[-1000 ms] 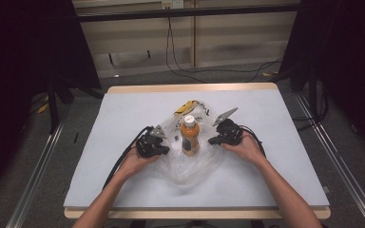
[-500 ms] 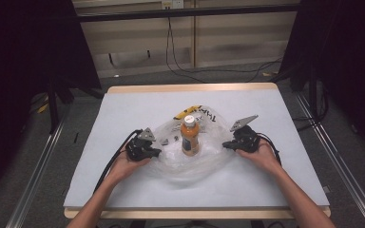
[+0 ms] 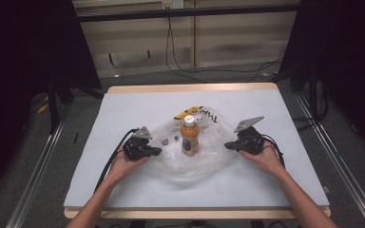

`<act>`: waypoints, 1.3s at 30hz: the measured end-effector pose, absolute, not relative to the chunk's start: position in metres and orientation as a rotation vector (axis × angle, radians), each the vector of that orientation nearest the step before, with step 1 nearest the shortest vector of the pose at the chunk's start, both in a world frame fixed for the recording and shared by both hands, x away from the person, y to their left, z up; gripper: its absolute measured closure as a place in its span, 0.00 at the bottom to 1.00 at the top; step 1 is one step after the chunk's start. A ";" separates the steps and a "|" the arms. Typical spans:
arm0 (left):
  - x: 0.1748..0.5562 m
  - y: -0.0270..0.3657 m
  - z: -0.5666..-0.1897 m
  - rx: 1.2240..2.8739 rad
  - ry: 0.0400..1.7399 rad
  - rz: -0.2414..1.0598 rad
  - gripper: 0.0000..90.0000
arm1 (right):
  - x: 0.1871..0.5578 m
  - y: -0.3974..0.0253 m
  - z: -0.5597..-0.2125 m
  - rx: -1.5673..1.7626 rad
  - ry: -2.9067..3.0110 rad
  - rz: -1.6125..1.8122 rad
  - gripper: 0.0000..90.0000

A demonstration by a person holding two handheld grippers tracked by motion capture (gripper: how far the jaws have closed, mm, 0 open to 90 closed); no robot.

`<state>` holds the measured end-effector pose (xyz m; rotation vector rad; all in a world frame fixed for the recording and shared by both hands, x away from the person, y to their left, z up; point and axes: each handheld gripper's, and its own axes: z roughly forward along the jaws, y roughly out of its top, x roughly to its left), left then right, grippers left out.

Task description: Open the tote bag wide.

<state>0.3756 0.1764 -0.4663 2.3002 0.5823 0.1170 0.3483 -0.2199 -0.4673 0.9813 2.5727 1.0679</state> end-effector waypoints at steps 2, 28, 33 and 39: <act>0.375 0.178 -0.463 2.281 0.575 0.132 1.00 | 0.347 -0.221 -0.465 0.973 2.553 1.102 1.00; 0.333 0.205 -0.431 1.918 0.550 0.304 0.51 | 0.296 -0.244 -0.420 0.990 2.144 1.479 0.49; 0.321 0.216 -0.430 1.883 0.591 0.359 0.28 | 0.278 -0.245 -0.418 1.019 2.048 1.430 0.14; 0.312 0.225 -0.431 1.882 0.603 0.362 0.13 | 0.264 -0.253 -0.418 1.031 1.975 1.482 0.02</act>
